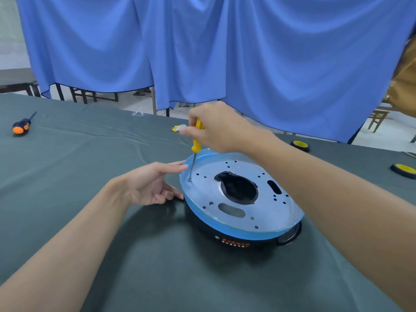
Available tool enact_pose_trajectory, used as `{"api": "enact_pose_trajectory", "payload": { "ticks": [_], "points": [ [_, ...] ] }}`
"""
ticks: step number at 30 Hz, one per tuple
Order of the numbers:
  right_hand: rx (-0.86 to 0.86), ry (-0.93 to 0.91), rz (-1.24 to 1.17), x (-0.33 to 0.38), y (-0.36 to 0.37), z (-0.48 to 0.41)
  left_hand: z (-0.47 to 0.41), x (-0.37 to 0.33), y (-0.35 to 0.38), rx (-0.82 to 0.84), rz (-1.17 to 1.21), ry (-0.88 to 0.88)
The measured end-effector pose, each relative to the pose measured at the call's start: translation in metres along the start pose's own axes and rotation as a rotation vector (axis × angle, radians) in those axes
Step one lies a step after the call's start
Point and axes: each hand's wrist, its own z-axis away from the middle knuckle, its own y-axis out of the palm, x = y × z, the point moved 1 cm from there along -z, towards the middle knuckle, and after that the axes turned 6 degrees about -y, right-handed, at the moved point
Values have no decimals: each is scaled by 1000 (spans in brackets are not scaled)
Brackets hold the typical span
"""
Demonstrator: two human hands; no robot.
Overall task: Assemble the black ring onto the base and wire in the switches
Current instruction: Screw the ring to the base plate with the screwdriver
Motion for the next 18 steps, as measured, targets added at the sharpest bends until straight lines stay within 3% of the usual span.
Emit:
{"api": "enact_pose_trajectory", "payload": {
  "ticks": [2, 6, 11, 15, 18],
  "points": [
    [28, 40, 17, -10, 3, -3, -8, -5, 1, 29, -30, 1],
    [248, 56, -29, -22, -11, -7, -17, -5, -2, 54, -40, 11],
    [134, -1, -84, -19, -5, -8, -16, 1, -1, 49, -66, 46],
    [293, 77, -27, -20, -13, -10, -13, 4, 1, 25, -81, 88],
    [226, 2, -55, -18, -12, -12, -11, 6, 1, 11, -81, 99]
  ]
}}
